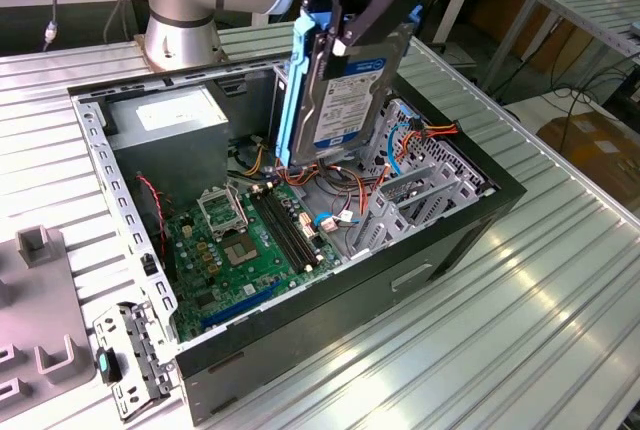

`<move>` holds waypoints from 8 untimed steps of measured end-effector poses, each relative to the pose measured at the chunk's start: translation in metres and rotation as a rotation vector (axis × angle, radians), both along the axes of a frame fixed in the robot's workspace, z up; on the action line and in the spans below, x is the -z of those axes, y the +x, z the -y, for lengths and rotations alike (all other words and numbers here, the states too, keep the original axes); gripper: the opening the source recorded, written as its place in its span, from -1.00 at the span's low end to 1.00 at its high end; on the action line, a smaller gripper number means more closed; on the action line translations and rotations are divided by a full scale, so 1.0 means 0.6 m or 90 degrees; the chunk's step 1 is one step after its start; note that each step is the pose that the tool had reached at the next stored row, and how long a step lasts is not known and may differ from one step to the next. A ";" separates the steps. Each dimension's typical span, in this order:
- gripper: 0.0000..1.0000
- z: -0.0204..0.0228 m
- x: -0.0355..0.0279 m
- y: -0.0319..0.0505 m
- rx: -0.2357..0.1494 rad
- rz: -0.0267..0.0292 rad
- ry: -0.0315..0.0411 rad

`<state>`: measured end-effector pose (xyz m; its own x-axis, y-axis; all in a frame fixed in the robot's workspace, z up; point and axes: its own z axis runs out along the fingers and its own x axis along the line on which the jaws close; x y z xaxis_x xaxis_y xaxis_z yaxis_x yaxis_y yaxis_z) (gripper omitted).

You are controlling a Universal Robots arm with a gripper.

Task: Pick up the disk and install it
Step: 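Insert the disk into the insertion slot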

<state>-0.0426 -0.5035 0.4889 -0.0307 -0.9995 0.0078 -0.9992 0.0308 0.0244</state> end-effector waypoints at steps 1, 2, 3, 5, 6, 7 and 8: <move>-0.26 0.0000 0.000 0.006 0.000 0.0000 0.0000; -0.26 0.0000 0.000 0.011 0.000 0.0000 0.0000; -0.26 0.0001 0.001 0.015 0.000 0.0000 0.0000; -0.26 0.0005 0.001 0.019 0.000 -0.0001 -0.0002; -0.26 0.0032 0.001 0.019 0.000 0.0000 -0.0002; -0.26 0.0070 0.002 0.019 0.000 -0.0001 -0.0002; -0.26 0.0126 0.002 0.019 0.000 0.0000 0.0000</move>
